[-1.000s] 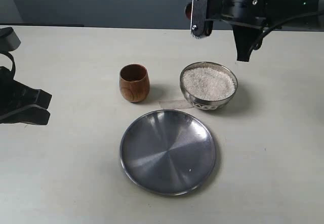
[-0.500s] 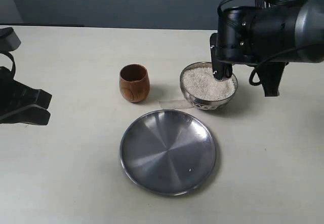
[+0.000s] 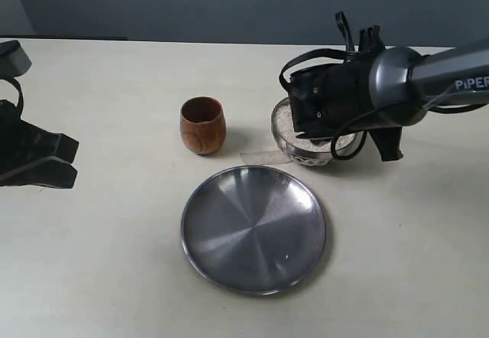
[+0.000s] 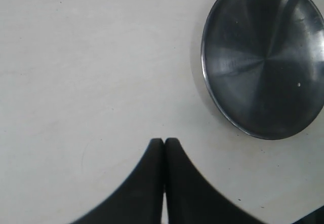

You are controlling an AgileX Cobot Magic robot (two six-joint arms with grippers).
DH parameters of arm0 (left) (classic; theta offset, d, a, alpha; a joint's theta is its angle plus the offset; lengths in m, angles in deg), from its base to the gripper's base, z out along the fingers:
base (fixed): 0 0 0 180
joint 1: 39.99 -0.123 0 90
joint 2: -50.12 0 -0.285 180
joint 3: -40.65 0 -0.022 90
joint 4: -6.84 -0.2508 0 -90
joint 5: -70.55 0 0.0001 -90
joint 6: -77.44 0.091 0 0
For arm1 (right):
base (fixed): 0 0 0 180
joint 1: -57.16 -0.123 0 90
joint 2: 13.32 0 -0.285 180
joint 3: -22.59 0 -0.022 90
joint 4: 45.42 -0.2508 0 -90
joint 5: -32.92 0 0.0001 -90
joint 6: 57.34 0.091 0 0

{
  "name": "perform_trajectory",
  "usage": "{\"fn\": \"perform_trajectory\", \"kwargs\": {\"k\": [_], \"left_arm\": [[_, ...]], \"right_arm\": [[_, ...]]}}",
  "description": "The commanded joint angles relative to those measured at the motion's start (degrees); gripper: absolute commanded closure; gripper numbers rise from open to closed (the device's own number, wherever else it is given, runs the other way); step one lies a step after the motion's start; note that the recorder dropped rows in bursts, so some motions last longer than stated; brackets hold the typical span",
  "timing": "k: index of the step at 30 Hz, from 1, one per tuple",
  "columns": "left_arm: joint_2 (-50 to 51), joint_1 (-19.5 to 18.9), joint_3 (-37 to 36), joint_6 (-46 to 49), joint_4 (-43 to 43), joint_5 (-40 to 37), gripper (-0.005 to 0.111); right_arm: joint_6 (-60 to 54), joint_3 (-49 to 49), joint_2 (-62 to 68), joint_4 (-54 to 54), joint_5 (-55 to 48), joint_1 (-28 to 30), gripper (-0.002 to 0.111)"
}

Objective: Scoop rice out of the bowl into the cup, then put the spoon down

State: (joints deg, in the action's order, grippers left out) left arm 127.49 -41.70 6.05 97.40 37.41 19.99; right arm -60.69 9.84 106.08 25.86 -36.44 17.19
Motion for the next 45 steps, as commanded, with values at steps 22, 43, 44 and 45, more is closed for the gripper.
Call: {"fn": "perform_trajectory", "kwargs": {"k": [22, 43, 44, 45], "left_arm": [[0.0, 0.2, -0.4, 0.2, 0.7, -0.6, 0.106], [0.0, 0.2, -0.4, 0.2, 0.5, -0.6, 0.106], [0.0, 0.2, -0.4, 0.2, 0.4, -0.6, 0.106], [0.0, 0.2, -0.4, 0.2, 0.4, -0.6, 0.106]], "right_arm": [[1.0, -0.1, 4.1, 2.0, -0.6, -2.3, 0.109], [5.7, 6.9, 3.1, -17.4, -0.6, -2.7, 0.109], [5.7, 6.9, 2.7, -17.8, -0.6, -2.3, 0.109], [5.7, 6.9, 2.4, -18.0, -0.6, -1.9, 0.109]]}}
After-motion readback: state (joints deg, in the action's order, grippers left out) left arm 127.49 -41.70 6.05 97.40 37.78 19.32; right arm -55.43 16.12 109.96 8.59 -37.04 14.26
